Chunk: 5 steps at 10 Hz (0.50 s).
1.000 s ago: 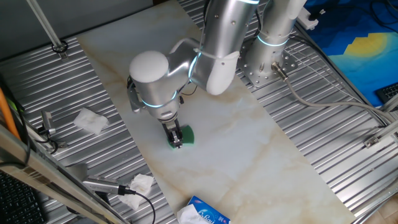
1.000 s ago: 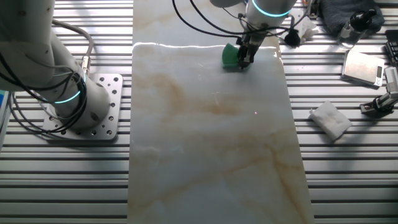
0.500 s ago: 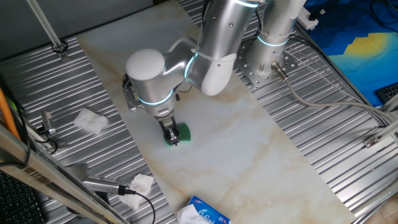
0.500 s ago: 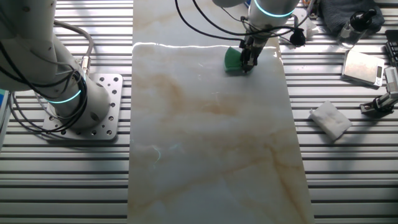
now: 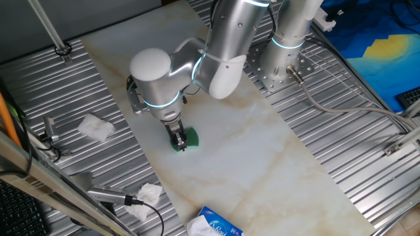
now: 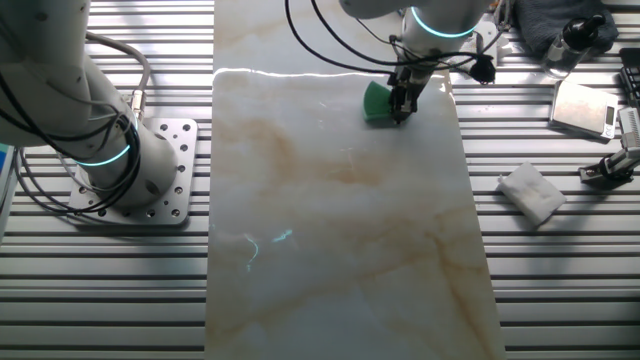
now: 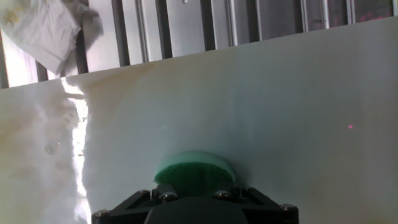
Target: Clean the tabletop with a sponge
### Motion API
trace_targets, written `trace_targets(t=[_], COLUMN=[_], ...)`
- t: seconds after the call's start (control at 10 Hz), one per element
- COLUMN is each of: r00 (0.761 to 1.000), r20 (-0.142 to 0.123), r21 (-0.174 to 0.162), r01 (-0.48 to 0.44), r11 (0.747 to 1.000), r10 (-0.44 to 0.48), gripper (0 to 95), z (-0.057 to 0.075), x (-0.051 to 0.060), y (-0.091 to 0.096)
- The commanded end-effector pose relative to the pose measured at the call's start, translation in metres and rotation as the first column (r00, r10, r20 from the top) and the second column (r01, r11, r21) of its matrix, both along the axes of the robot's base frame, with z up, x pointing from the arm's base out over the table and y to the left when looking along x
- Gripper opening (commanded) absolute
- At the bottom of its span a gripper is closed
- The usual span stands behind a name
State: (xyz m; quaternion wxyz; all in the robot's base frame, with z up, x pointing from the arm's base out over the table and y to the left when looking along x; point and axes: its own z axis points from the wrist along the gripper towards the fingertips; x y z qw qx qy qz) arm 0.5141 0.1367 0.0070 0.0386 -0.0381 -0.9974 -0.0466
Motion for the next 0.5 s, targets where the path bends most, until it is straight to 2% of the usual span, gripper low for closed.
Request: trace_targets(t=[0.1,0.2,0.5], r00=[1.0,1.0,1.0], r20=[0.001,0.001,-0.002], r21=[-0.017,-0.043,-0.052], r01=[-0.004,-0.022,-0.031], r11=[1.0,0.999,0.998], r10=[0.004,0.022,0.031], gripper=[38.0,38.0,38.0], z=[0.0009,0.0011,0.0028], x=[0.0009,0.0011,0.0019], y=[-0.0035,-0.0055,-0.0119])
